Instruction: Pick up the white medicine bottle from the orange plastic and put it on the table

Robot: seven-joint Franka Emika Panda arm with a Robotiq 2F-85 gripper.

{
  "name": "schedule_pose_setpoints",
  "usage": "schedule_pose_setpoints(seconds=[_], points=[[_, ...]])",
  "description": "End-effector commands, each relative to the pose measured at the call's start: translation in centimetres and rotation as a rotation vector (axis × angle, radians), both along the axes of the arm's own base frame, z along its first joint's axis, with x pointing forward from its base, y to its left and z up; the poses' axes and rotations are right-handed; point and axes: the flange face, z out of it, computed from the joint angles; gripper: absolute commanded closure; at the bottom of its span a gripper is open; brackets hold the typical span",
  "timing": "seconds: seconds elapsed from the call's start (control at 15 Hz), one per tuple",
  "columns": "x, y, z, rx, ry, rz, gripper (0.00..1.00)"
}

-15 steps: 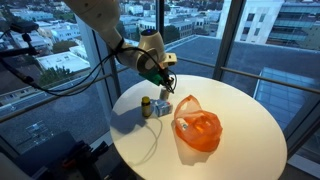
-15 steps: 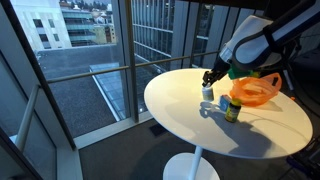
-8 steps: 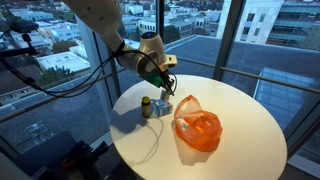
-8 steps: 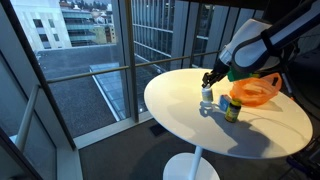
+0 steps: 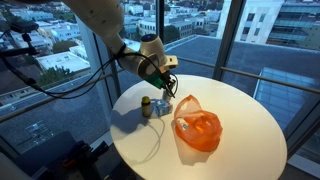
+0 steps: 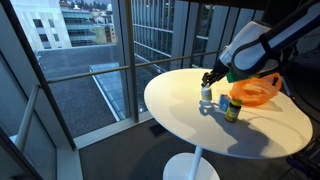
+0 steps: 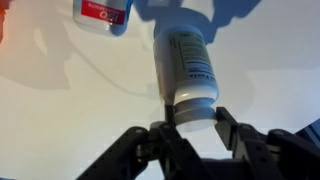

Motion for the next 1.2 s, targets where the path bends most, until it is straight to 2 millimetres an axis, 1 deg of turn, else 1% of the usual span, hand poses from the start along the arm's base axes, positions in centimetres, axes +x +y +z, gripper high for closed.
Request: schedule_pose_setpoints(seconds=[0.0, 0.4, 0.53, 0.6, 0.73, 0.87, 0.93, 1.13], points=[[0.06, -0.41, 0.05, 0.01, -0.016, -0.017, 0.8], [-0.09, -0.48, -0.21, 0.008, -0.008, -0.017, 0.8], [-0.15, -0.48, -0.23, 0.008, -0.006, -0.016, 0.69], [-0.2, -0.45, -0.21, 0.009, -0.005, -0.014, 0.46], [-0.26, -0.42, -0.15, 0.009, -0.004, -0.013, 0.23], [-0.32, -0.37, -0.08, 0.009, -0.004, -0.01, 0.06], [-0.34, -0.35, -0.06, 0.01, -0.004, -0.01, 0.01], [-0.51, -0.23, 0.38, 0.01, -0.001, -0.002, 0.0]])
